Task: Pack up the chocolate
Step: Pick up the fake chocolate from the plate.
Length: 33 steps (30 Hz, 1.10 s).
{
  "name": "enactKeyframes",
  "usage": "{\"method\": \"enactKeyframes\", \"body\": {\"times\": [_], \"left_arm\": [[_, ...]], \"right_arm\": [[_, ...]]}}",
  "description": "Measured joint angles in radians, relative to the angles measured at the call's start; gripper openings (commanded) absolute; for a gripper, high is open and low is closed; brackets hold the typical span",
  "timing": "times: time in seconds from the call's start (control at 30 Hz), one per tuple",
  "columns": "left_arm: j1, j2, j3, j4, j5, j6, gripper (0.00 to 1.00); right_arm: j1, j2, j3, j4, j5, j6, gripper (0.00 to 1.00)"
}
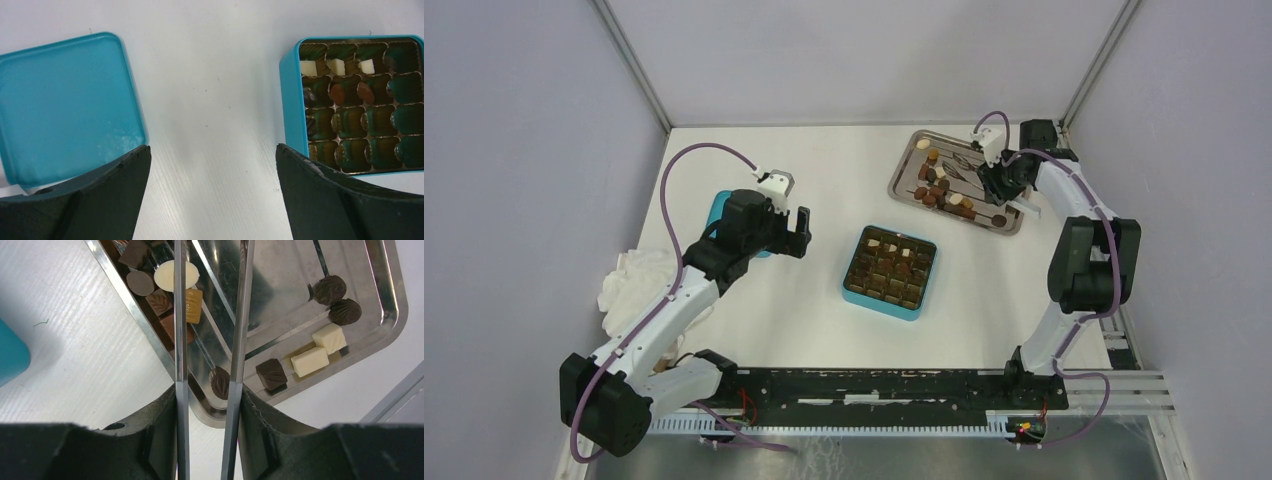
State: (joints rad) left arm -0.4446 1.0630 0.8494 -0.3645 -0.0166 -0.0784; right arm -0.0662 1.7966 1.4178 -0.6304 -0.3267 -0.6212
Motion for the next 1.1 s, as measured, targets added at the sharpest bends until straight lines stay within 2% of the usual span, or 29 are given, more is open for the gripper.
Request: {"method": "enactKeyframes", "body": {"times": [0.27, 0.53, 1.1], "left_arm": [[0.000, 0.000, 0.000, 0.000, 0.001, 0.000, 0.99], [0.000, -0.002, 0.000, 0.000, 0.020, 0.000, 0.99], [0.000, -0.002, 0.000, 0.000, 0.020, 0.000, 0.99]], "right_arm": [[0.002, 0.084, 0.111, -0.069, 0.087, -0.029, 0.45], [0.002, 0.137, 0.155, -0.115, 0.138, -0.064, 0.45], [0.017, 0.203, 0.204, -0.170, 0.089, -0.099, 0.46]]}}
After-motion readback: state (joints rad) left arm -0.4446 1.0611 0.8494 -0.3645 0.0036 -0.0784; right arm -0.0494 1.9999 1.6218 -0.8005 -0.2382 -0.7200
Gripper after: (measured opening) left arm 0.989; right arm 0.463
